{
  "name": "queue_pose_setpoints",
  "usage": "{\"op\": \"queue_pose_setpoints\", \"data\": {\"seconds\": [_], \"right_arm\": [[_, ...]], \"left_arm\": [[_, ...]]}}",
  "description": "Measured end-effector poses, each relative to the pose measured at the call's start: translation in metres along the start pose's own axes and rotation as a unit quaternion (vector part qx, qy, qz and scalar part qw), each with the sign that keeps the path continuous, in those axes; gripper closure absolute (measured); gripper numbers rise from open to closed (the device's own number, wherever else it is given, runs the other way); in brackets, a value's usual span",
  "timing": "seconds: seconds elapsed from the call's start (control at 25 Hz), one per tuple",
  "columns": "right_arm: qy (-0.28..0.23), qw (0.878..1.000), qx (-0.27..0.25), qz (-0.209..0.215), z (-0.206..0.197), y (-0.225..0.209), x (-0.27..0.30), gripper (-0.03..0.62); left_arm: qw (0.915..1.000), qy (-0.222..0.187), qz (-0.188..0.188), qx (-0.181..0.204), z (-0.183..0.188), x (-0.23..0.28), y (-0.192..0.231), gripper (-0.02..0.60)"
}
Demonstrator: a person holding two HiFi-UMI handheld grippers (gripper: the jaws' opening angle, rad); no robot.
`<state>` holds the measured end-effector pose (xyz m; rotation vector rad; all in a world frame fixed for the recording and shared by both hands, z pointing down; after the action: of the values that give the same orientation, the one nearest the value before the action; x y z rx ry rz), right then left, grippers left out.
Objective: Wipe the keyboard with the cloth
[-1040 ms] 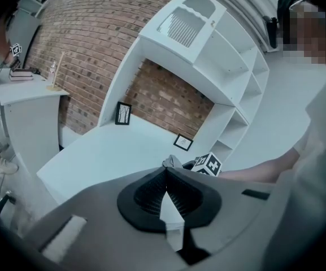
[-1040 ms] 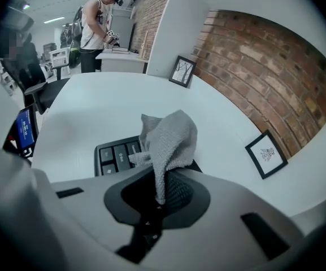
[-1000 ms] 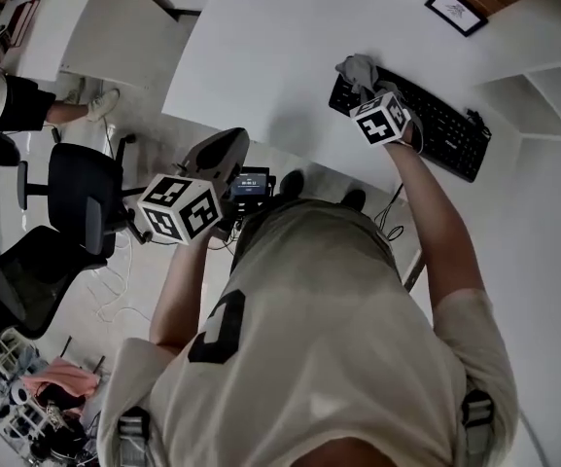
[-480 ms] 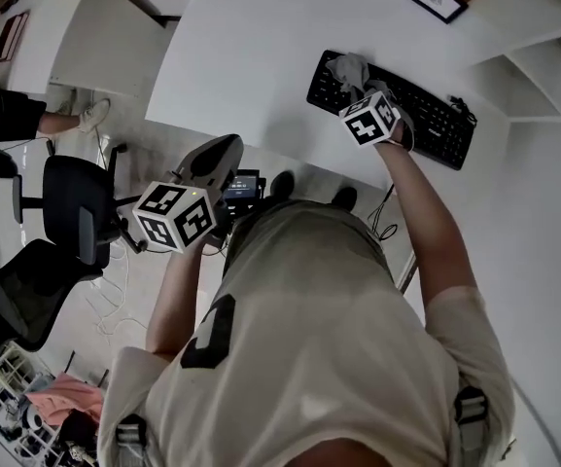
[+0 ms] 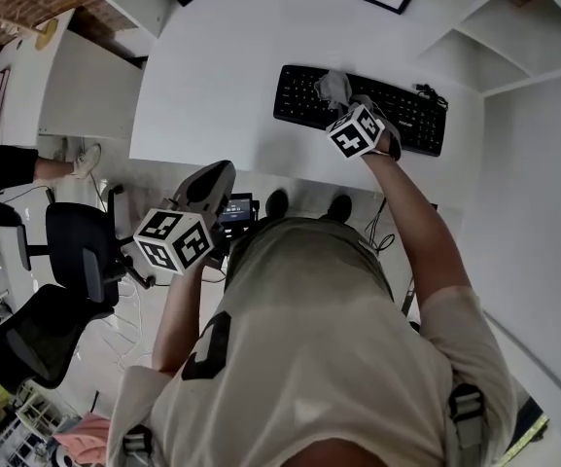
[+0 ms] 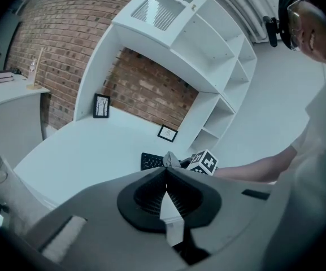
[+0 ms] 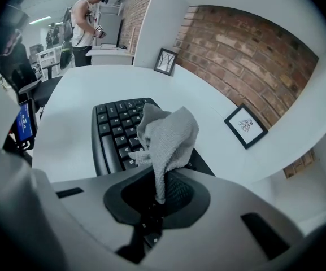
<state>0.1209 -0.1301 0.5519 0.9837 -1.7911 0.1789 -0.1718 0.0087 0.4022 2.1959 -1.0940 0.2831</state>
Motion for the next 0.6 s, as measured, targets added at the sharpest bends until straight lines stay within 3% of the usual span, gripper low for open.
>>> {"op": "queue_pose_setpoints", "data": {"seconds": [0.6], "right_arm": [[0.018,0.999,0.027,-0.032,-0.06,-0.035,-0.011,0.579]], "left_arm": [[0.9993,0.006,-0.028,0.022,-0.007,0.029,-0.037,0.577]]}}
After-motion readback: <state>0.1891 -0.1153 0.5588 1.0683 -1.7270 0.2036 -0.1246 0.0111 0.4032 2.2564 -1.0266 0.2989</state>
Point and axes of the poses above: the fingertips, and each gripper's own axes: x forward along the fingers, y to its left, z out of its top, the point moved 8 cm from there along -x, backward along the fingers
